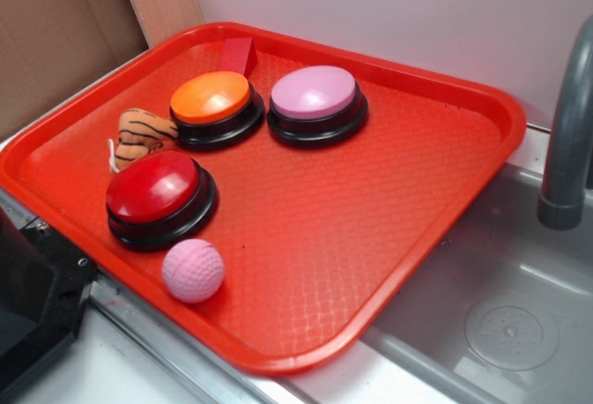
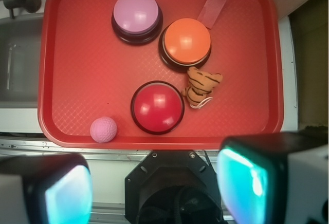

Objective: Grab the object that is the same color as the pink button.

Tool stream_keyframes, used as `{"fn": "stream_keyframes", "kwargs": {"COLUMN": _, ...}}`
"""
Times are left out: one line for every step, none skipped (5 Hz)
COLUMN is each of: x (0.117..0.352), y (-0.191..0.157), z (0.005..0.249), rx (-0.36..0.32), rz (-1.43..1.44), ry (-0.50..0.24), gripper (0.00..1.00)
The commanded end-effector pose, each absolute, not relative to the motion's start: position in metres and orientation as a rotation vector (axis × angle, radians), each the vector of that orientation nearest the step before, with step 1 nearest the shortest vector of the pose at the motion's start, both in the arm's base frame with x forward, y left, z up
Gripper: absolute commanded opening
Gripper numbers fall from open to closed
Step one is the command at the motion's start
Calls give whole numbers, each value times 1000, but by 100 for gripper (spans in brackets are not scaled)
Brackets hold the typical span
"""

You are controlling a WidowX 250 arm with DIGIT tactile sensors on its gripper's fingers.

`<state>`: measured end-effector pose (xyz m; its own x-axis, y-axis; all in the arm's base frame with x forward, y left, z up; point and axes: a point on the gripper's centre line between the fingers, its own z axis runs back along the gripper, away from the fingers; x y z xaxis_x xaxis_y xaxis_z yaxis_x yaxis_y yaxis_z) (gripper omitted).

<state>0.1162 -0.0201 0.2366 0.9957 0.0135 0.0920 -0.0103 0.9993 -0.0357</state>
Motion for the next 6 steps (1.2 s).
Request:
{"fn": "stream_keyframes", "kwargs": {"x": 116, "y": -20, "z": 237, "rx": -35, "rz": 12, "ry": -92, "gripper": 100}}
{"fn": "stream_keyframes", "kwargs": {"x": 116, "y": -43, "z": 213, "rx": -23, "rz": 46, "ry": -93, "gripper": 100}}
{"fn": "stream_keyframes", "kwargs": {"x": 113, "y": -70, "z": 187, "rx": -63, "rz": 132, "ry": -110, "gripper": 100}}
{"fn": "stream_keyframes", "kwargs": {"x": 114, "y": -97, "z": 155, "rx": -72, "rz": 278, "ry": -156, "gripper": 100}}
{"fn": "stream_keyframes", "kwargs": {"x": 114, "y": -111, "z": 124, "rx": -81, "rz": 295, "ry": -144, "gripper": 100}}
{"fn": "stream_keyframes", "kwargs": {"x": 116, "y": -119, "z": 91, "rx": -20, "rz": 329, "ry": -153, "gripper": 100}}
